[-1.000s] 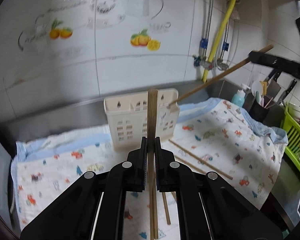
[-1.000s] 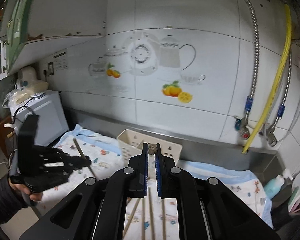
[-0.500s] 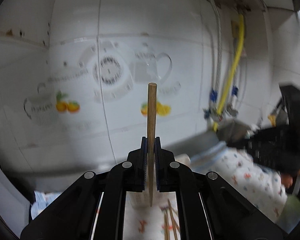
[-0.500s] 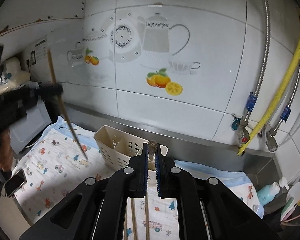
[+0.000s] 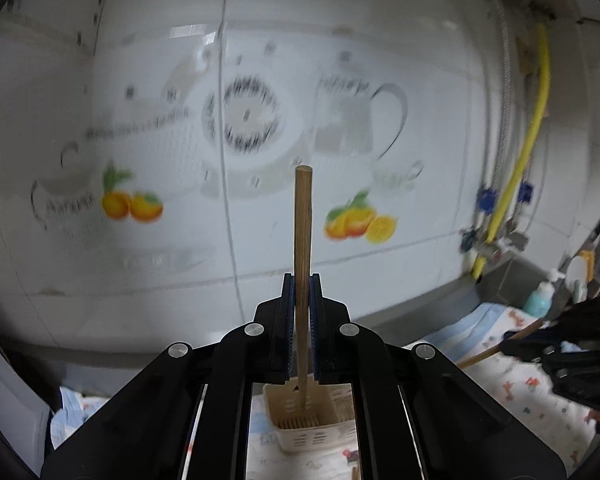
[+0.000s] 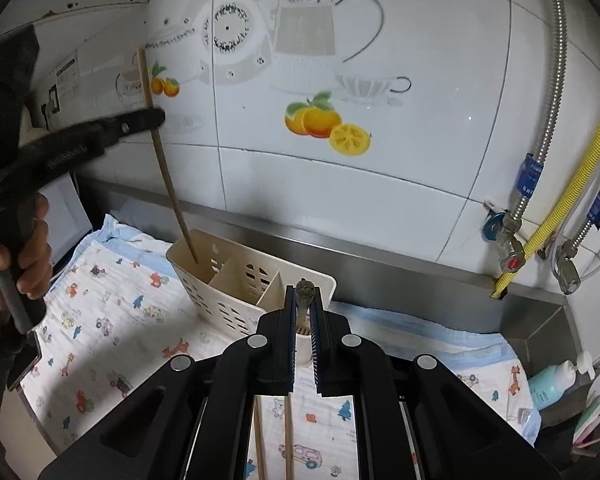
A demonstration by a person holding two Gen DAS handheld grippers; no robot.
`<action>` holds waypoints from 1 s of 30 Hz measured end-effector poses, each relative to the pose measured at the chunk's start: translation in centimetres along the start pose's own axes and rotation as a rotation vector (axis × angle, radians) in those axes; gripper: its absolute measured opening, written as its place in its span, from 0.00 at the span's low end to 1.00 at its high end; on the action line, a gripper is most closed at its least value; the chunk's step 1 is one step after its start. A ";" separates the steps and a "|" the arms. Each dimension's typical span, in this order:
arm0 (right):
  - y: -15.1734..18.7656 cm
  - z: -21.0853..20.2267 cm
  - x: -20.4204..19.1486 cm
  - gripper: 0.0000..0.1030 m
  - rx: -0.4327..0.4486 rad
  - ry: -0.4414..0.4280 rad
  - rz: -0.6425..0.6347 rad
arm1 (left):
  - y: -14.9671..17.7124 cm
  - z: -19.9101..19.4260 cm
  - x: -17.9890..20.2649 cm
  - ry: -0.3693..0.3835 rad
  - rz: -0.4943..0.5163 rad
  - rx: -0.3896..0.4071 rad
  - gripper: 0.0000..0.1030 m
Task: Organize utensils
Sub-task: 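Lift both chopsticks upright and carry them over the beige holder, then open both tools to drop the chopsticks into the holder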
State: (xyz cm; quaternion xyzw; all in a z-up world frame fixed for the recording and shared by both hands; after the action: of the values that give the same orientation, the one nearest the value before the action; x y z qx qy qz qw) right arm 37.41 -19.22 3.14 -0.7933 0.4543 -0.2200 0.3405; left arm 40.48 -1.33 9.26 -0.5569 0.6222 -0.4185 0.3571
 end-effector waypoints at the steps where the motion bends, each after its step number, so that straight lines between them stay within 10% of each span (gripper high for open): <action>1: 0.0 0.1 0.0 0.06 -0.003 -0.002 0.000 | 0.6 0.7 -0.2 0.004 -0.010 -0.020 0.06; 25: 0.1 0.8 0.5 0.11 0.004 0.006 0.027 | 5.3 4.0 -0.9 -0.010 -0.013 -0.142 0.08; 30: 0.3 -0.9 0.7 0.19 0.039 0.018 0.045 | 5.1 2.6 -1.2 -0.014 -0.022 -0.122 0.23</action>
State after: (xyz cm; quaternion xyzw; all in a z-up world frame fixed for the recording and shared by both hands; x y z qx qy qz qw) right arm 37.04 -20.25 3.53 -0.7742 0.4706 -0.2281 0.3566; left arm 40.95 -0.32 3.49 -0.5876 0.6377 -0.3798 0.3223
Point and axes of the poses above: each gripper's, at about its wrist camera, not at the fingertips, and z roughly the way its jaws point, x to its right, y to its underside, the point moved 7 cm from there along z, roughly the way its jaws point, and after that the axes turned 1 degree about -z, right-handed, at the moved point
